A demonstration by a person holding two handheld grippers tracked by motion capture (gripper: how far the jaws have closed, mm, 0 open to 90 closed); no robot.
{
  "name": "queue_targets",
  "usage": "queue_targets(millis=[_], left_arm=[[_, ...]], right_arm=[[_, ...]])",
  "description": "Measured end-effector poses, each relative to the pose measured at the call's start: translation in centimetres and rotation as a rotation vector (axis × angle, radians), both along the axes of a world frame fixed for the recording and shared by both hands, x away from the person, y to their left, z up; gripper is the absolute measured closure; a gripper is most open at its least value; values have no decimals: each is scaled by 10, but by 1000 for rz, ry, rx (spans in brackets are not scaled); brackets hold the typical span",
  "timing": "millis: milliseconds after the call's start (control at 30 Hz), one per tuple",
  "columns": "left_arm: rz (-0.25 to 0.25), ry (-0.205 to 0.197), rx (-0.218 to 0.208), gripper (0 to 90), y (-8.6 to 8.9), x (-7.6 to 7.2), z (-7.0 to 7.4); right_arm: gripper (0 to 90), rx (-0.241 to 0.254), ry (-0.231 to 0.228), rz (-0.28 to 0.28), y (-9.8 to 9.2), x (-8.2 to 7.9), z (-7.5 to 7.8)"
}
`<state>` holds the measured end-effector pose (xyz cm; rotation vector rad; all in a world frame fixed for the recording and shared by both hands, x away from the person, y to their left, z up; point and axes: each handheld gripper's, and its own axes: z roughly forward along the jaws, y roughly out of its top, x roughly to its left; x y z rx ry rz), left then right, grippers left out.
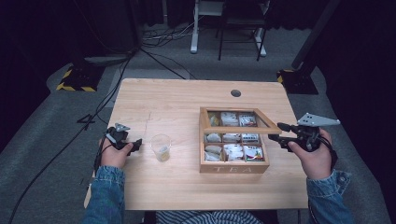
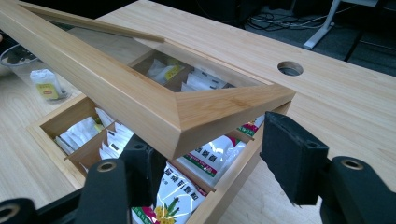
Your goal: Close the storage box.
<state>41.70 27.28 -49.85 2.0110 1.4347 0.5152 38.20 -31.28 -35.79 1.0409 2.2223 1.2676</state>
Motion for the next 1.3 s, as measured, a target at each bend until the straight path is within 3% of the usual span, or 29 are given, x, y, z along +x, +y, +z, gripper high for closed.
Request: queue_targets(millis=[100,300,700,1300], left_arm=[[-8,-9,11,280,0,0,-1],[-20,-39,-10,255,1,0,-5],[-23,-41,-7,251,1,0,-5],[-23,-41,-8,251,1,0,-5]], right_arm=[[413,0,6,-1,0,0,0],[408,-11,19,8,0,-1,-2],[407,-56,100,19,-1,-6,-6],[422,-101,147,59,3,-14,-15]])
